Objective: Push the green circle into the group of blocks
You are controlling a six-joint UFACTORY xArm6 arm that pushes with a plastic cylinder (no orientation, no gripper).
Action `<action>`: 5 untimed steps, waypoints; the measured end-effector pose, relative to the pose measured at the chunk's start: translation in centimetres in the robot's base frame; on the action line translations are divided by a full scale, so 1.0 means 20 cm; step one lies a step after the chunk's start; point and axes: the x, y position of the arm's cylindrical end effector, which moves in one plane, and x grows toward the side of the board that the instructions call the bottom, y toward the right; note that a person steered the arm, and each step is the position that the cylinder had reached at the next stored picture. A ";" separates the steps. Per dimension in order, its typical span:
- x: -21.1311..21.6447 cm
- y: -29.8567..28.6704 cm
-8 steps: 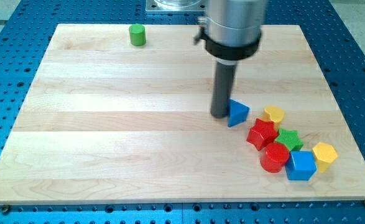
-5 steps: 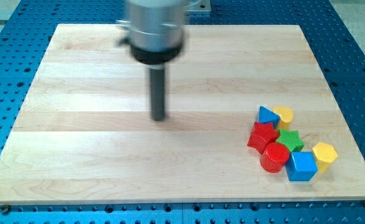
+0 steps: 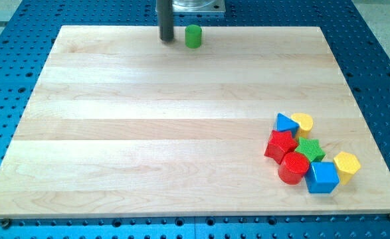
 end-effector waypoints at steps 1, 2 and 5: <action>0.02 0.27; 0.43 0.75; 0.88 1.05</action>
